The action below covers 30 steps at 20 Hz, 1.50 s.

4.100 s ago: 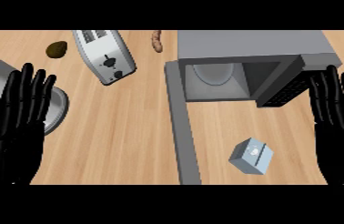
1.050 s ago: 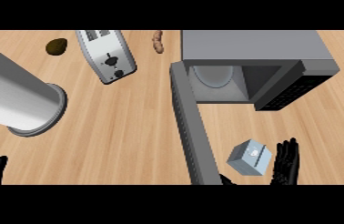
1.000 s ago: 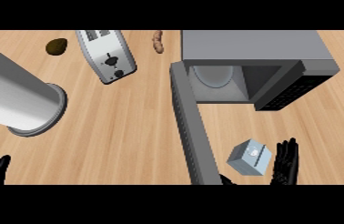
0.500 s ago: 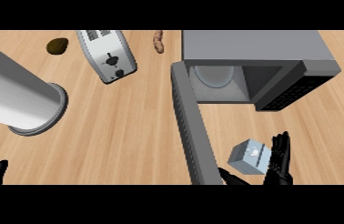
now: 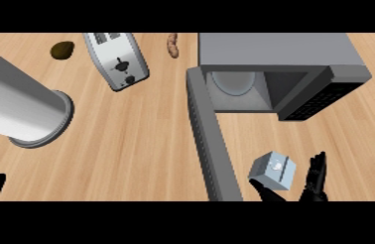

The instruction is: Pick up the milk, place it into the microwave and close the microwave

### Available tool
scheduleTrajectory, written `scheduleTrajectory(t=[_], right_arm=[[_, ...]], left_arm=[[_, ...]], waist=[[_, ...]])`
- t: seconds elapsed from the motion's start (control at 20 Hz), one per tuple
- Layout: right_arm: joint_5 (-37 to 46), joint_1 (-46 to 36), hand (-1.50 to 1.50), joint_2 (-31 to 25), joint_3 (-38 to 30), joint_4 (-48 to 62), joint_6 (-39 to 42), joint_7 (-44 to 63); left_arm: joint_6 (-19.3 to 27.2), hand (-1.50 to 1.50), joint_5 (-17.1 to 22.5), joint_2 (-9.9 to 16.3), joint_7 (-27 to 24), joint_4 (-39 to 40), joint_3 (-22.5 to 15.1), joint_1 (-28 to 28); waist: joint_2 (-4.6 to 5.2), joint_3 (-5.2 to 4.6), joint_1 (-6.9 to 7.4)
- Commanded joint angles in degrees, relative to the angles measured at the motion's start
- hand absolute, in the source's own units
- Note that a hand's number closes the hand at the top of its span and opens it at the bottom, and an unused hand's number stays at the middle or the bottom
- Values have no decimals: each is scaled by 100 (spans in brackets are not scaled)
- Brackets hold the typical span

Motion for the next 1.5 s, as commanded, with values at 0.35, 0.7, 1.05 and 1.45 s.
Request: scheduleTrajectory(t=[0.35, 0.7, 1.05, 1.45], right_arm=[[-784, -213, -150, -321, -287, 969, 2298, -670], [-755, -345, 150, -44, 46, 1145, 3166, -1436], [-193, -675, 150, 244, -543, 858, 1198, -1441], [-508, -1523, 150, -796, -258, 803, 2828, -790]], left_arm=[[9, -150, -75, -10, -276, 77, -132, 184], [-34, -150, 486, 248, 214, -170, 327, 56], [-68, -150, 373, 60, 153, -278, 188, 199], [-70, -150, 321, 113, 79, 21, 167, -13]], waist=[[-11, 4, 25], [-4, 0, 6], [-8, -3, 6], [10, 2, 50]])
